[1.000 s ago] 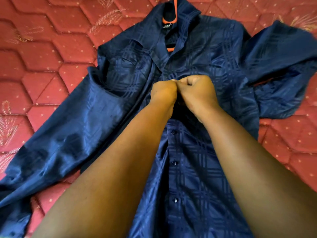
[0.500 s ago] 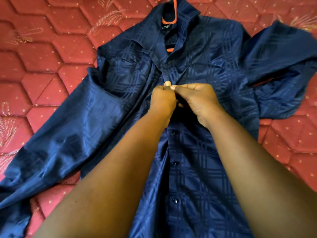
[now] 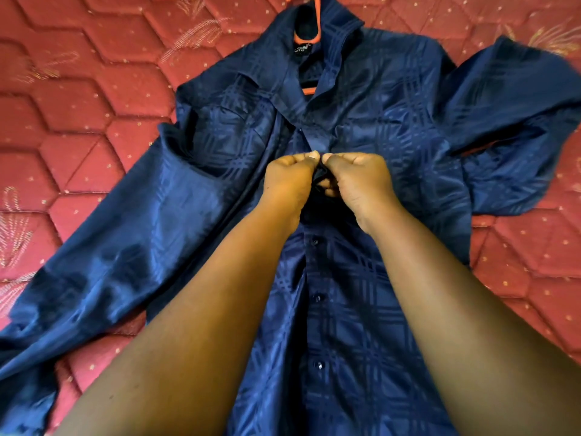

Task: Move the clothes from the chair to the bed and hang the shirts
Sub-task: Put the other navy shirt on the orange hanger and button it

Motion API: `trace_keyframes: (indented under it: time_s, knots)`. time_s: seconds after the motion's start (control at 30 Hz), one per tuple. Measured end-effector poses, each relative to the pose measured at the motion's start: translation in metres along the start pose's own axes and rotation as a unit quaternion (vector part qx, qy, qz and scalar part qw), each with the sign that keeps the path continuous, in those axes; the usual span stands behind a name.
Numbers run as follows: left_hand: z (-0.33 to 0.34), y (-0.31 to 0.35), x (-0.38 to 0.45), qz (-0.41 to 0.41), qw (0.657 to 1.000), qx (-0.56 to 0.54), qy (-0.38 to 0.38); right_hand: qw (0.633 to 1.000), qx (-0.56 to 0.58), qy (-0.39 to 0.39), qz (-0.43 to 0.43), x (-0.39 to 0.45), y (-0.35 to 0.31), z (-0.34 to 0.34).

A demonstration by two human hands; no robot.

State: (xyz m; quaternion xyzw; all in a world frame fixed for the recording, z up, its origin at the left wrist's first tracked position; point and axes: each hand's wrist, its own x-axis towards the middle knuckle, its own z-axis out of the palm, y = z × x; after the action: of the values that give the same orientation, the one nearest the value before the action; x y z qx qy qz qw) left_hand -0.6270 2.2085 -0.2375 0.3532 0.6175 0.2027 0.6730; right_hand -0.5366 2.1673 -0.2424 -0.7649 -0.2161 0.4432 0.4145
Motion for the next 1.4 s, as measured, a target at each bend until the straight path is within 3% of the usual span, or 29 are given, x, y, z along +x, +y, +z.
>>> trace_keyframes:
  time_s: [0.13,0.3,0.43,0.47,0.57,0.7,0.77,0.8,0.9,0.97,1.07,1.2,1.4]
  knots:
    - [0.0,-0.001,0.005,0.0,0.997,0.076,-0.001,0.962,-0.227,0.104,-0.112,0.001,0.006,-0.004]
    - [0.004,-0.004,0.005,0.056,0.985,0.161,0.019,0.958,-0.211,0.105,-0.164,-0.003,0.008,-0.005]
    - [0.006,-0.011,0.006,0.081,0.975,0.208,0.012,0.963,-0.232,0.076,-0.116,-0.002,0.004,-0.005]
    - [0.007,-0.011,0.006,0.098,0.964,0.246,0.018,0.962,-0.24,0.078,-0.105,0.0,0.004,-0.006]
    - [0.009,-0.01,0.006,0.186,0.886,0.416,0.079,0.963,-0.241,0.077,-0.096,0.003,0.001,-0.012]
    - [0.011,-0.003,0.009,0.237,0.843,0.474,0.094,0.974,-0.192,0.079,-0.089,0.001,0.001,-0.011]
    - [0.012,0.002,0.007,0.211,0.857,0.464,0.076,0.987,-0.121,0.082,-0.065,-0.001,0.001,-0.011]
    - [0.011,0.006,0.005,0.194,0.88,0.43,0.058,0.991,-0.087,0.084,-0.052,-0.002,0.0,-0.011]
    - [0.006,0.019,-0.001,0.146,0.96,0.24,0.018,0.998,0.007,0.062,-0.027,-0.004,-0.005,-0.015]
    - [0.004,0.027,-0.007,0.1,0.988,0.118,-0.003,0.998,0.06,0.032,-0.018,-0.005,-0.008,-0.015]
    - [0.007,0.034,-0.017,0.04,0.998,0.048,-0.021,0.995,0.102,0.002,-0.009,-0.01,-0.013,-0.015]
    - [0.009,0.033,-0.019,0.017,0.999,0.013,-0.036,0.991,0.131,-0.011,-0.001,-0.012,-0.015,-0.016]
    - [0.01,0.026,-0.014,0.069,0.997,0.031,0.001,0.991,0.134,0.004,0.013,-0.014,-0.014,-0.016]
